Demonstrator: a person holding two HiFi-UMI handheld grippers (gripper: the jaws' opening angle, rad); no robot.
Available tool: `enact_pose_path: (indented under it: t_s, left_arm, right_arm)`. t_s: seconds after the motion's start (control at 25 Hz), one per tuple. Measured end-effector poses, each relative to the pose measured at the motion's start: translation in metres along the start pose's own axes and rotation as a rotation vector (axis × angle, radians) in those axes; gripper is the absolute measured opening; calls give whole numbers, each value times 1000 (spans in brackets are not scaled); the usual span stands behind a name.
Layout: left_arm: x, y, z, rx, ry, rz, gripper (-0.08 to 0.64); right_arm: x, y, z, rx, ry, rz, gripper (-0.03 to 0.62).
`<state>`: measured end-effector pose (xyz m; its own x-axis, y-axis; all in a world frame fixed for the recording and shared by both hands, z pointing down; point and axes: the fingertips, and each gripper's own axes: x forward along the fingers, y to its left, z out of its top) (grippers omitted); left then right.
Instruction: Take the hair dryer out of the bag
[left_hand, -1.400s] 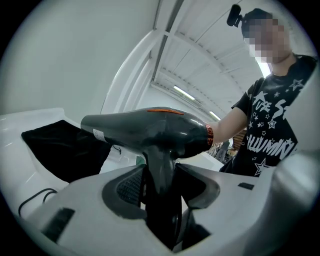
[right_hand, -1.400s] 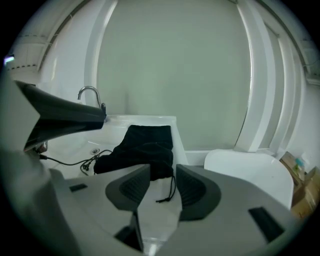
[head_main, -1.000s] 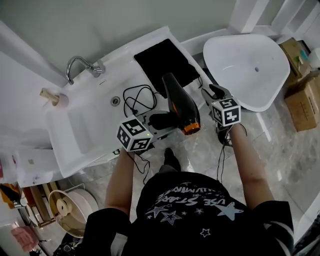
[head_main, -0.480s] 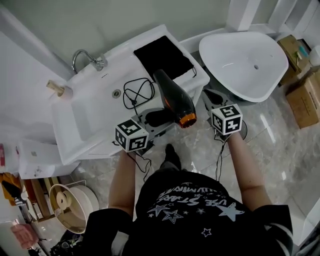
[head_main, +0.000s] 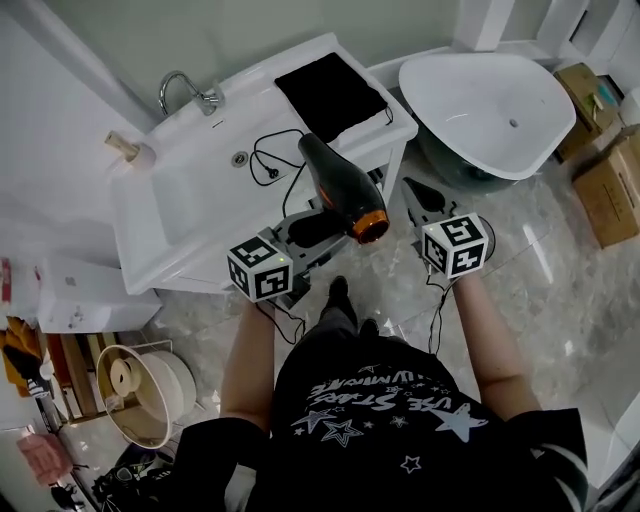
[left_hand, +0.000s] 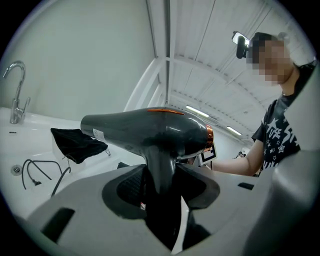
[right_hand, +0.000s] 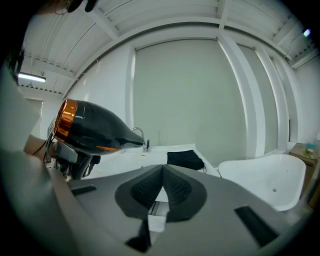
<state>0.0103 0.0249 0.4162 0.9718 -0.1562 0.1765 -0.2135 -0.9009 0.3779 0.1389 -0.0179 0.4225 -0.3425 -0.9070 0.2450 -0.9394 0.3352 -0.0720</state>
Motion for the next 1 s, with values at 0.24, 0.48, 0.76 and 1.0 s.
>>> enact_pose_path:
  t_s: [0.24,0.48,0.76,1.0]
  left_arm:
    - [-22,-20,-14,0,2,-14,193]
    - [-43,-28,-25,17,20,-58,193]
    - [-83,-42,-41,25,58,-144,193]
    - [-117,-50,-52,36,91,-201,193]
  right_arm:
    - [-14,26,0,-1,-12,1,6]
    - [-16,48,-11,18,17,-24,6]
    - [-22,86,-11,58,12,-102,6]
    - [-31,120,-11,84,3,-149,6]
